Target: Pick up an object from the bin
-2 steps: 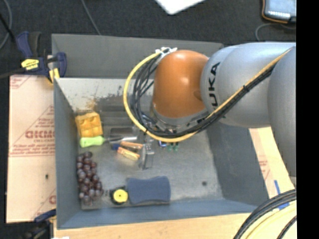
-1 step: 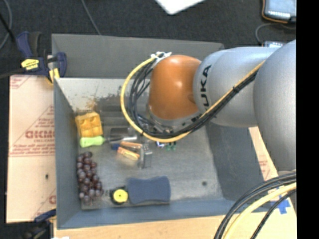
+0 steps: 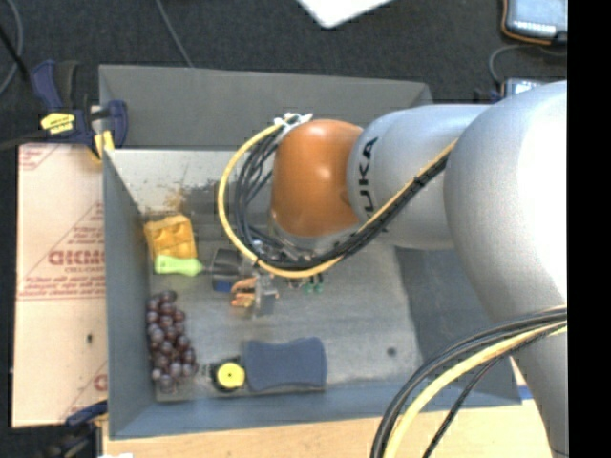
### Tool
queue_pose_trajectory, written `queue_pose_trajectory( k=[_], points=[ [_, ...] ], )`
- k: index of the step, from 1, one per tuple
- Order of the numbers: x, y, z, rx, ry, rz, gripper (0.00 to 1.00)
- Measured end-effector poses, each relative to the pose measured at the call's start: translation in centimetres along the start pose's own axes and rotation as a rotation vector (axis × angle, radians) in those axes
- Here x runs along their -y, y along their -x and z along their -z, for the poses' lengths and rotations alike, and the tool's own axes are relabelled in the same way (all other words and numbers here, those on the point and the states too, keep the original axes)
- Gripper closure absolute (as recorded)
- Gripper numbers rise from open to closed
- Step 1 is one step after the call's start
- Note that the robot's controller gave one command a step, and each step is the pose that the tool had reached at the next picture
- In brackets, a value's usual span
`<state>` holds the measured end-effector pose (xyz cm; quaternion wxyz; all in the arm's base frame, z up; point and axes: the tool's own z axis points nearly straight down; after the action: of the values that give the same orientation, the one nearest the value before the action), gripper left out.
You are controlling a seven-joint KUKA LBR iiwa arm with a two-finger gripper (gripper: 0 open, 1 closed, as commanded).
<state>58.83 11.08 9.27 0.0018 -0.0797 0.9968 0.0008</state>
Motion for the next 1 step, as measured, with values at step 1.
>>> queue_pose_trajectory(
  k=[1],
  points=[
    [0.00,0.00,0.00,0.000,0.000,-0.001,1.00]
  ],
)
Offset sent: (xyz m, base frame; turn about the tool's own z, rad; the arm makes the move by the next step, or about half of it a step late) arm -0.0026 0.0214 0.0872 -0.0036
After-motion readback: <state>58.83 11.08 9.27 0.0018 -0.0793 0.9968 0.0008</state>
